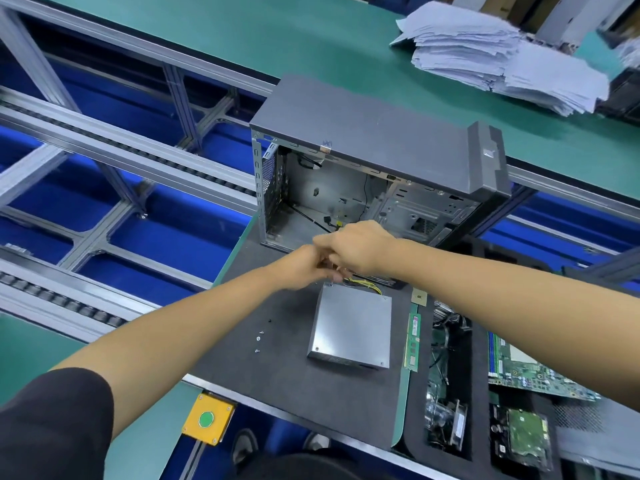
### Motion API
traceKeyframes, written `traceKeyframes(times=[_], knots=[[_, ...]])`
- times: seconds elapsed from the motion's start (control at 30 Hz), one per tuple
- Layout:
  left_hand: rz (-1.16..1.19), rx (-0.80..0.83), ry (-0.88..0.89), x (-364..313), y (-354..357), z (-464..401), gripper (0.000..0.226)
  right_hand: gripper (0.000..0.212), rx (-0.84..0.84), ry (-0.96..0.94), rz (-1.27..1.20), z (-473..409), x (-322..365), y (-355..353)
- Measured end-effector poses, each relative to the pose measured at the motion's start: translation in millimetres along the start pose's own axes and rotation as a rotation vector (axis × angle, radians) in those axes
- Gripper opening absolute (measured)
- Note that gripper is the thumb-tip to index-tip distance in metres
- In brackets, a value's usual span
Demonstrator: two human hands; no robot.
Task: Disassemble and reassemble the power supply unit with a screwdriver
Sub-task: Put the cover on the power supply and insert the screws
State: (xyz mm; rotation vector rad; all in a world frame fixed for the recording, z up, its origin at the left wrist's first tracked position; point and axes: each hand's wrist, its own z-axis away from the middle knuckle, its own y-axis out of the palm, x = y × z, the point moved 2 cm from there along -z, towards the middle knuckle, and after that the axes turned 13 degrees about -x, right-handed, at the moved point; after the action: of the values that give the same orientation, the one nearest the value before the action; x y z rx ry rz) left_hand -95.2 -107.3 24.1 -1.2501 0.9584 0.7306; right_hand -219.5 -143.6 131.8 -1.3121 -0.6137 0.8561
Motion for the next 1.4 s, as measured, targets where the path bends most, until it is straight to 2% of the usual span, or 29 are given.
traceKeyframes(times=[0.1,0.2,0.33,0.43,0.53,0.77,0.97,1.1,1.2,1.23,1.3,1.33,1.4], knots=[[-0.152,-0.022,-0.041,15,5,4,0.038,0.006,-0.019,-0.191,0.055,3,-9,-7],[-0.165,-0.056,-0.076,28,13,11,0.036,0.012,-0.018,-0.337,0.093,9,-22,-7],[-0.123,-0.117,-0.069,36,15,15,0.03,0.024,-0.051,-0.437,0.047,12,-24,-3],[-0.217,-0.146,-0.022,32,16,16,0.029,0.021,-0.044,-0.409,0.002,11,-24,-4],[-0.341,-0.195,-0.012,29,19,16,0.022,0.037,-0.061,-0.401,0.001,12,-24,-1],[-0.368,-0.25,0.016,31,20,19,0.021,0.028,0.069,-0.494,0.133,5,-20,-5],[-0.437,-0.311,0.108,37,28,25,0.027,0.013,-0.017,-0.323,0.068,1,-26,-4],[-0.416,-0.287,0.118,37,25,24,0.029,0.022,-0.017,-0.248,0.035,-1,-21,0],[-0.408,-0.257,0.087,37,23,21,0.023,0.039,-0.033,-0.33,0.048,0,-18,-7],[-0.405,-0.254,0.08,38,23,21,0.021,0.038,-0.019,-0.382,0.055,0,-17,-8],[-0.401,-0.249,0.07,38,23,20,0.021,0.023,-0.001,-0.461,0.082,0,-14,-10],[-0.397,-0.254,0.069,39,23,20,0.023,0.015,-0.017,-0.466,0.103,-1,-13,-10],[-0.398,-0.268,0.057,39,22,22,0.032,0.016,-0.065,-0.416,0.133,-4,-10,-10]])
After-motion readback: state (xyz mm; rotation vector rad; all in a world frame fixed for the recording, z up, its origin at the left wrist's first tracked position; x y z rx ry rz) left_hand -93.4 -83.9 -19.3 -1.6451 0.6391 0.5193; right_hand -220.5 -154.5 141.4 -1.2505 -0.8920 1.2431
